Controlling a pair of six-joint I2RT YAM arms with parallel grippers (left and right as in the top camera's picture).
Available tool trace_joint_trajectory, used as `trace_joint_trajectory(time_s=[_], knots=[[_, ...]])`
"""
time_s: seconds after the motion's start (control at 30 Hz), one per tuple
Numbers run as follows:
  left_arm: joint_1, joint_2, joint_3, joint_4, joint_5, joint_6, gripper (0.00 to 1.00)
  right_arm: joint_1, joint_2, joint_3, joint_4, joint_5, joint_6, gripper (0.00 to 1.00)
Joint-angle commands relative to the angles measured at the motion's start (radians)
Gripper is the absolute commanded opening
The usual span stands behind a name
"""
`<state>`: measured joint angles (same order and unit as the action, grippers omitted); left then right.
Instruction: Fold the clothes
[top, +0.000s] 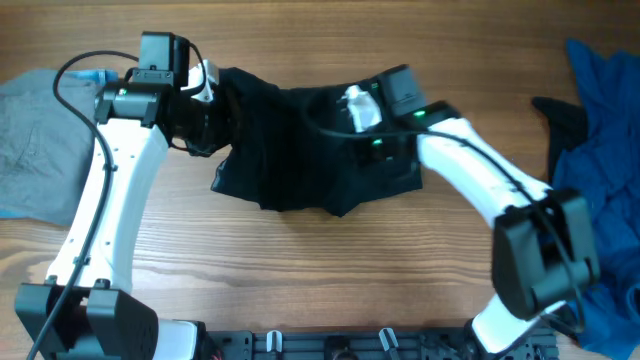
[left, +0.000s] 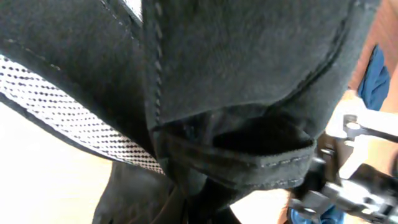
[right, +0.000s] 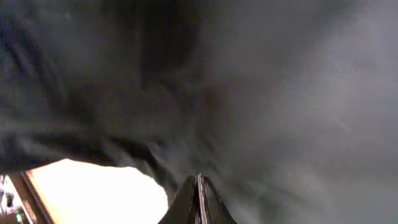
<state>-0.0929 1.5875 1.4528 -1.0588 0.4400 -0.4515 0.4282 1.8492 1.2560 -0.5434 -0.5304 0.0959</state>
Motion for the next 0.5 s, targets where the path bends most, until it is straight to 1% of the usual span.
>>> trace_joint_trajectory(time_s=[0.0,0.17,0.27,0.33,0.47], knots=[[-0.004,-0.004,0.008,0.003,0.04,-0.009,0.04,0.076,0.103,-0.01,0.124,-0.024,0.162,0.04],[-0.004,-0.004,0.008,0.006,0.1,-0.019,0.04,0.163,0.223,-0.01,0.352,-0.017,0.262,0.04],[-0.003,-0.004,0.008,0.011,0.104,-0.07,0.04,0.194,0.267,-0.01,0.431,-0.017,0.309,0.04],[-0.002,-0.004,0.008,0.031,0.137,-0.108,0.04,0.21,0.281,-0.01,0.467,-0.017,0.324,0.04],[0.0,-0.004,0.008,0.121,0.217,-0.238,0.04,0.244,0.287,-0.01,0.513,-0.017,0.352,0.05]])
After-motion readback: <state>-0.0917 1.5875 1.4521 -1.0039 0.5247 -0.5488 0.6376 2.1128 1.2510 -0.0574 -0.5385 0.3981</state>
